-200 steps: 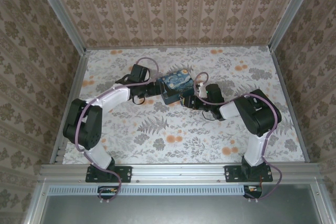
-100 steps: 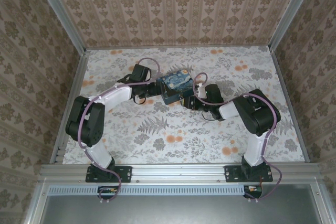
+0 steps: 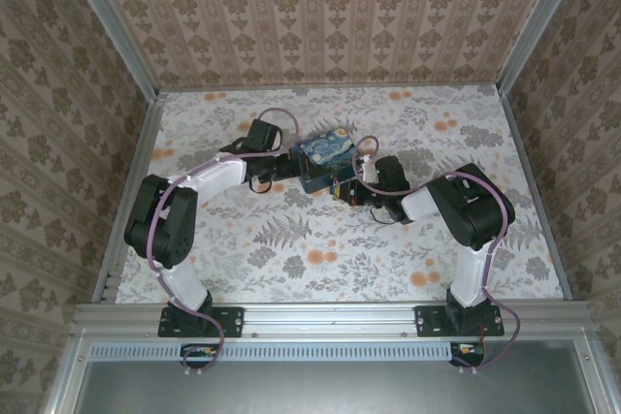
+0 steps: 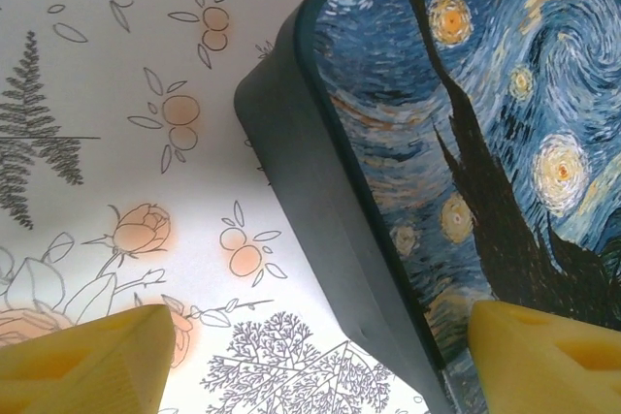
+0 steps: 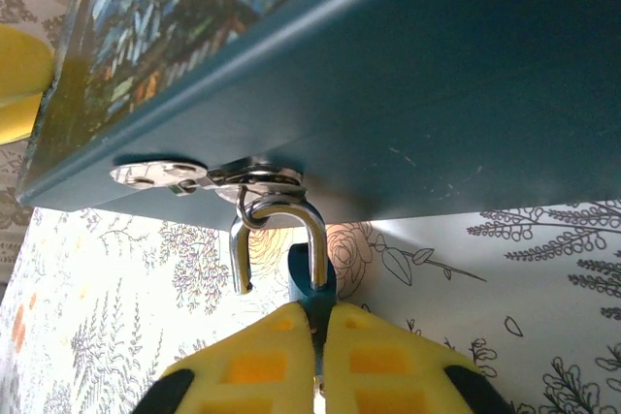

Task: Unlock the padlock with the key

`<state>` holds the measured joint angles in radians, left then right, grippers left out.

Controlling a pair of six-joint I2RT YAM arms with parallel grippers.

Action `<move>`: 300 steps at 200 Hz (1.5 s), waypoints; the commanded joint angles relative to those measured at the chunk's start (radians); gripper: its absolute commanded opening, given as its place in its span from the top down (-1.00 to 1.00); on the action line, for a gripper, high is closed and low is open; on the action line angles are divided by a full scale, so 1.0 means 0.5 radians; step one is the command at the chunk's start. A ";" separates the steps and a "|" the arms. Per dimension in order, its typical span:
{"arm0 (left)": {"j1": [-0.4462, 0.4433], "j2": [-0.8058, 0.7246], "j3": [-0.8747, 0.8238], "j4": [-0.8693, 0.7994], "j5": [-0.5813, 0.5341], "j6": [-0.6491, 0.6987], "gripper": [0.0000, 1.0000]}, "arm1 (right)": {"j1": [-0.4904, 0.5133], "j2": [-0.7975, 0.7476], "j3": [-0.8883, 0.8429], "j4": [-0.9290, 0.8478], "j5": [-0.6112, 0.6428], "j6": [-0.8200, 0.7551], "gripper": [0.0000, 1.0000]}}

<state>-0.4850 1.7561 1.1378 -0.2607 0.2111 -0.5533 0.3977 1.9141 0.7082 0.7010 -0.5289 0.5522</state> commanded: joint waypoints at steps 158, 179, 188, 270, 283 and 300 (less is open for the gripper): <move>-0.265 0.232 0.159 -0.284 -0.545 0.232 -0.61 | 0.011 -0.157 -0.137 -0.071 0.434 0.777 1.00; -0.281 0.253 0.154 -0.276 -0.542 0.217 -0.62 | 0.010 -0.157 -0.155 -0.037 0.487 0.922 1.00; -0.285 0.261 0.152 -0.274 -0.536 0.213 -0.62 | 0.012 -0.150 -0.164 -0.003 0.501 0.972 1.00; -0.315 0.307 0.116 -0.264 -0.530 0.191 -0.60 | 0.004 -0.120 -0.166 0.061 0.648 1.185 1.00; -0.313 0.312 0.107 -0.264 -0.529 0.192 -0.60 | -0.002 -0.122 -0.147 0.028 0.671 1.183 1.00; -0.318 0.319 0.103 -0.271 -0.531 0.198 -0.60 | -0.017 -0.123 -0.131 0.010 0.698 1.184 1.00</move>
<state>-0.6361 1.8378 1.2388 -0.2356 -0.0227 -0.4709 0.4049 1.8511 0.6350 0.7681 -0.2642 1.1122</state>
